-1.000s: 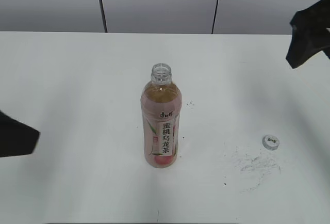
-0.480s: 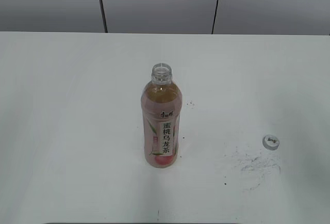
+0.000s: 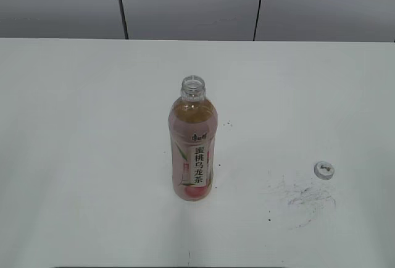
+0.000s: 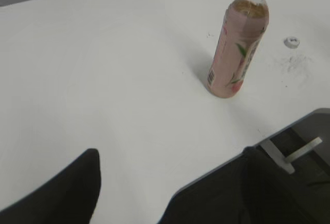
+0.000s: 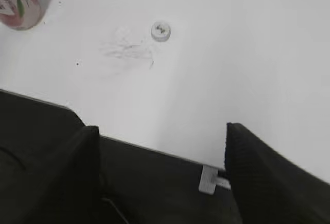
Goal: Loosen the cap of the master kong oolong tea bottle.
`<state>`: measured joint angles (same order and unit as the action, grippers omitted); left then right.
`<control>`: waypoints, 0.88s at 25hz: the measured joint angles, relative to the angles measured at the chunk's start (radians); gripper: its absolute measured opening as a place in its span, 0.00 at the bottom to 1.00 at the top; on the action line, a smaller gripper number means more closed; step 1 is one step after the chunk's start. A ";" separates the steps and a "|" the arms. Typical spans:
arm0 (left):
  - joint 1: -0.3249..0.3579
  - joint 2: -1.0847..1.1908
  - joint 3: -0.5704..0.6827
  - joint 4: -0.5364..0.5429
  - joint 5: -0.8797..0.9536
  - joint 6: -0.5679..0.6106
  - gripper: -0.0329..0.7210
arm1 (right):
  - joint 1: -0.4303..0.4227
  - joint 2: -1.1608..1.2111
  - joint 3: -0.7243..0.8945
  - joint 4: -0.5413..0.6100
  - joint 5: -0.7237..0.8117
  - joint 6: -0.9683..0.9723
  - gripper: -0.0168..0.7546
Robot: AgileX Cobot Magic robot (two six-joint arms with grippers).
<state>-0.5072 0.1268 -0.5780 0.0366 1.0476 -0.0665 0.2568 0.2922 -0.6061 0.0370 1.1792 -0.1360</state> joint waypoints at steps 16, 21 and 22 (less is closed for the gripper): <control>0.000 0.008 0.019 0.016 -0.023 0.067 0.70 | 0.000 -0.200 0.093 -0.017 -0.074 -0.041 0.74; 0.000 0.008 0.019 0.016 -0.023 0.067 0.70 | 0.000 -0.200 0.093 -0.017 -0.074 -0.041 0.74; 0.000 0.008 0.019 0.016 -0.023 0.067 0.70 | 0.000 -0.200 0.093 -0.017 -0.074 -0.041 0.74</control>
<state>-0.5072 0.1345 -0.5590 0.0528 1.0244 0.0000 0.2568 0.0922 -0.5128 0.0199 1.1049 -0.1766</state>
